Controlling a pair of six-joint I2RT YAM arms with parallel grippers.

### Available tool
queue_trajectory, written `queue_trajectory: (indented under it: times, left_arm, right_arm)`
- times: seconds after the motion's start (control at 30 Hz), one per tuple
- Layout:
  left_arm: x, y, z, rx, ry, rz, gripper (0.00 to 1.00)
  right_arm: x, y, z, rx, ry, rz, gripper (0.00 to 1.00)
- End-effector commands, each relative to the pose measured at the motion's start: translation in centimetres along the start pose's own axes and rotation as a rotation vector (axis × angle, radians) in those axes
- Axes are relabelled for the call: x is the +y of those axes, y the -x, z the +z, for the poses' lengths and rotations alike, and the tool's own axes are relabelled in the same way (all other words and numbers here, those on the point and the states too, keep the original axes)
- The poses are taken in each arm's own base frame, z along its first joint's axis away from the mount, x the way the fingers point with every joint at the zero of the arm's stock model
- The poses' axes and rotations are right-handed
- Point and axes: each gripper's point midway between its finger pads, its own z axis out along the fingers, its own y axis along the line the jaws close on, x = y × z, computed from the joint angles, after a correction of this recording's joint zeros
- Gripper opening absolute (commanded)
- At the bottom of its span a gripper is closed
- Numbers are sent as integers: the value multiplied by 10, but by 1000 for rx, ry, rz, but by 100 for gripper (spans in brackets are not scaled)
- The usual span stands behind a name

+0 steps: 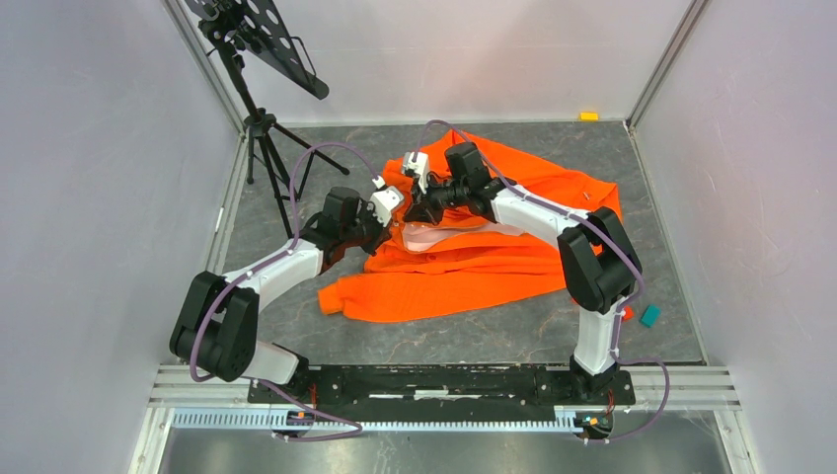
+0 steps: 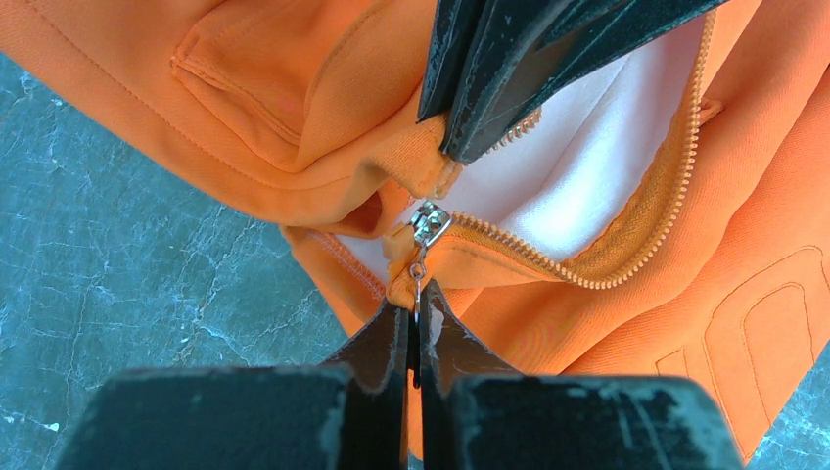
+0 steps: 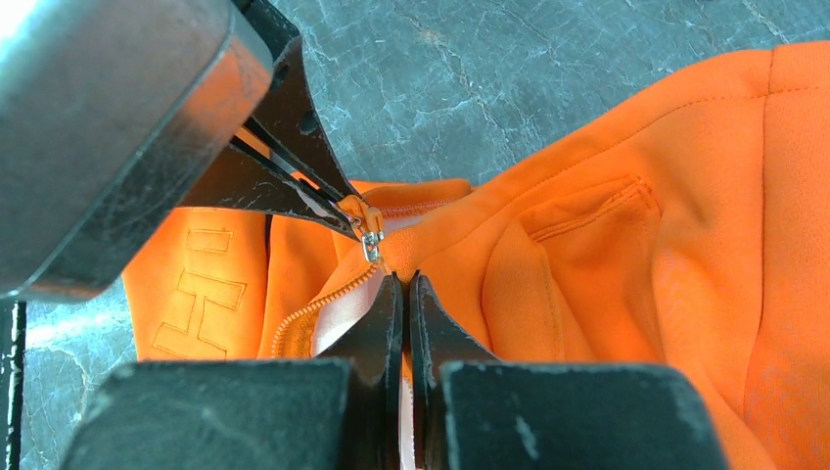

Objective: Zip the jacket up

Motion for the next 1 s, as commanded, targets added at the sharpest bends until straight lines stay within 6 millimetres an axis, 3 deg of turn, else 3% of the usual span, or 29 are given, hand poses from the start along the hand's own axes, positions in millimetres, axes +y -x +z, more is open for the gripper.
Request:
queue_trajectory:
  times: [0.0,0.37,0.97]
  left_arm:
    - [3,13,-2,-34,9,44,2]
    - [3,14,-3,-35,16,49,2]
    - [5,16,-3,-34,29,61,2]
  right_arm:
    - [-2,23,1,-40,-11,-51,0]
    - [3,23,6,-34,8,-54,0]
    - [-6,23,4,-24,-45,-53,0]
